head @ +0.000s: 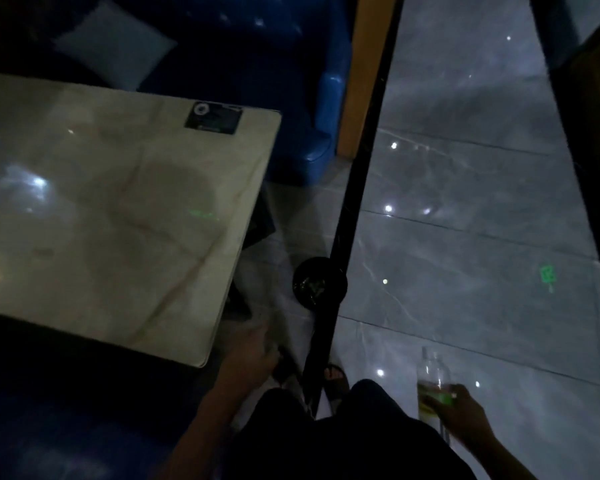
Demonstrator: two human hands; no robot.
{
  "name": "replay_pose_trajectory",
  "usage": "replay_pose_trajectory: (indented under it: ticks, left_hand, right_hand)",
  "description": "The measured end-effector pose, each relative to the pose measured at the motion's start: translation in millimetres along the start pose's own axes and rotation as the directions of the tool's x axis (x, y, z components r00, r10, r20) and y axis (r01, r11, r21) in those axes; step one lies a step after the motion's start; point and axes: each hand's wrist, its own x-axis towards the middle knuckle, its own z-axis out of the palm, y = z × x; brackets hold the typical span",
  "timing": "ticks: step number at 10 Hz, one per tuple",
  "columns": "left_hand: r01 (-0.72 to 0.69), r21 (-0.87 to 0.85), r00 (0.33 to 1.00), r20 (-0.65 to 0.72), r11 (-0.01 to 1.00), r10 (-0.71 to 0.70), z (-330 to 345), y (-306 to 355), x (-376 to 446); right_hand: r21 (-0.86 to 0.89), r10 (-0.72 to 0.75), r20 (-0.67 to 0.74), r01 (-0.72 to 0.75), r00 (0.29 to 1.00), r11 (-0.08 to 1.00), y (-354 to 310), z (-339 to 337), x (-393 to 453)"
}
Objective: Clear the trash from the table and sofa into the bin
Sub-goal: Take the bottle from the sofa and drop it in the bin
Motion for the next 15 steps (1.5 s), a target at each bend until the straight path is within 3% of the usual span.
replay_pose_trajectory:
  ticks: [1, 2, 4, 5, 6, 7, 9, 11, 12, 14, 15]
  left_hand:
    - [-0.108, 0.054, 0.994, -0.027, 0.993, 0.11, -14.5, 0.5, 21.3]
    - [-0.086, 0.105, 0.996, 0.004, 0.991, 0.086, -27.7, -12.8, 51.4]
    - [0.06, 0.064, 0.994, 0.091, 0.996, -0.066, -51.9, -59.4, 101.5]
    - [0.045, 0.114, 0.993, 0.1, 0.992, -0.057, -58.5, -68.5, 117.3]
    - [0.025, 0.113, 0.999, 0.038, 0.993, -0.029, -69.6, -61.6, 136.8]
    - [-0.013, 0.152, 0.998, -0.059, 0.988, 0.022, -77.1, -46.7, 151.6]
    - [-0.122, 0.349, 0.959, -0.201, 0.929, 0.201, -80.2, -20.5, 209.7]
    - [0.033, 0.471, 0.92, -0.36, 0.882, 0.157, -8.8, -18.0, 260.7]
    - [-0.045, 0.48, 0.919, -0.324, 0.876, 0.224, 60.4, -31.6, 280.8]
    - [-0.026, 0.369, 0.992, -0.105, 0.929, 0.069, 179.0, -77.2, 352.9]
    - [-0.039, 0.336, 0.998, -0.03, 0.941, 0.052, 214.9, -97.4, 386.7]
  right_hand:
    - [-0.036, 0.05, 0.039, -0.049, 0.998, 0.998, 11.9, 17.9, 4.0]
    - [-0.059, 0.171, 0.055, -0.168, 0.984, 0.984, -3.3, 21.1, -3.2]
    - [-0.14, 0.073, 0.001, -0.072, 0.997, 0.988, -88.7, 24.7, 3.0]
    - [-0.148, -0.054, -0.028, 0.049, 0.998, 0.988, -154.2, 17.5, 3.7]
    - [-0.108, -0.277, -0.031, 0.272, 0.96, 0.956, -243.3, 14.7, 9.9]
    - [-0.061, -0.379, -0.019, 0.377, 0.925, 0.924, -286.0, 15.3, 18.3]
    - [-0.04, -0.433, 0.071, 0.436, 0.899, 0.899, -327.8, 32.6, 63.8]
    - [-0.158, -0.36, 0.18, 0.388, 0.915, 0.908, -302.1, 76.9, 148.9]
    - [-0.16, -0.327, 0.222, 0.365, 0.918, 0.917, -280.1, 109.3, 206.4]
    - [-0.139, -0.272, 0.292, 0.322, 0.917, 0.937, -254.9, 186.2, 318.6]
    - [-0.137, -0.261, 0.275, 0.306, 0.925, 0.942, -249.1, 218.9, 355.8]
